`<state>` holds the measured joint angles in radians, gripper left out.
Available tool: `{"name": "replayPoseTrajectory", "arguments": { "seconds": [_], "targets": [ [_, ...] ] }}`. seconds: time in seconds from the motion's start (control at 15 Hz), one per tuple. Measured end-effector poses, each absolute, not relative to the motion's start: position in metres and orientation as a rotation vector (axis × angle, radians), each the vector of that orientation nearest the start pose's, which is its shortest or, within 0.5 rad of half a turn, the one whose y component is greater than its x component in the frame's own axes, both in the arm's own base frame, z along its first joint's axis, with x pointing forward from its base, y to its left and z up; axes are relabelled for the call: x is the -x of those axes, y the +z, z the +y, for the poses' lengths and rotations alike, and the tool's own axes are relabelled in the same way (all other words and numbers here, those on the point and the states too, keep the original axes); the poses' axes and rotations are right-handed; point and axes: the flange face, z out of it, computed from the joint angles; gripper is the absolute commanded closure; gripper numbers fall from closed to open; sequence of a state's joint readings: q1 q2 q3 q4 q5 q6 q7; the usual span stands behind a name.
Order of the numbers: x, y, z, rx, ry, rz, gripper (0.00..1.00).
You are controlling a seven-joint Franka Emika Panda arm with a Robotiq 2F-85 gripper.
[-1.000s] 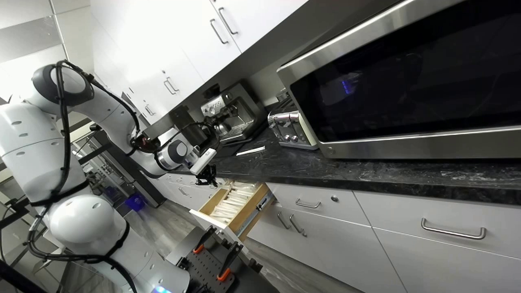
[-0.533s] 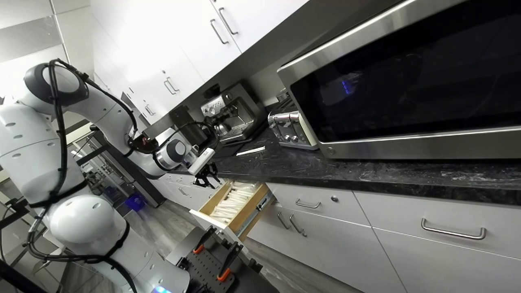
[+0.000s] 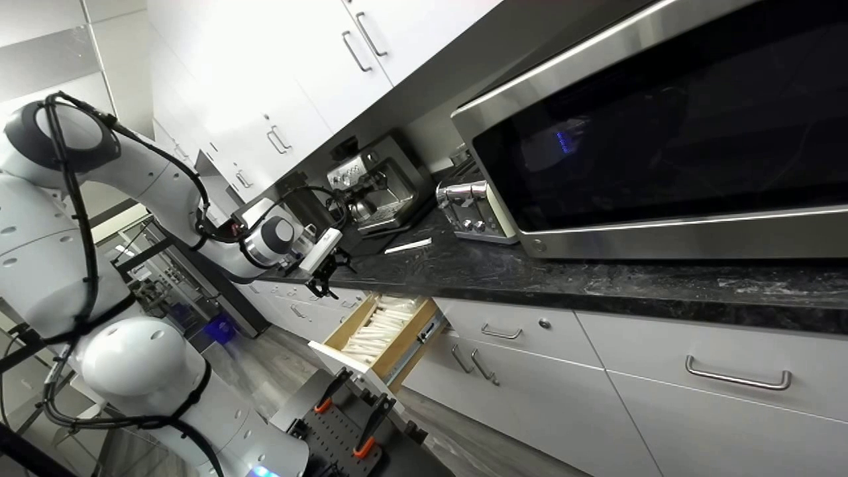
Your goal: Get a straw from the countertop and place it in the open drawer of the file cabinet
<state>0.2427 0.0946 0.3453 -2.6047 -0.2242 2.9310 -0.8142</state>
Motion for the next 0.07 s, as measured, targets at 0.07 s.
{"name": "replayPoseTrajectory", "arguments": {
  "seconds": [0.07],
  "targets": [
    [-0.3742,0.2544,0.2686,-2.121,0.355,2.189,0.00]
  ]
}}
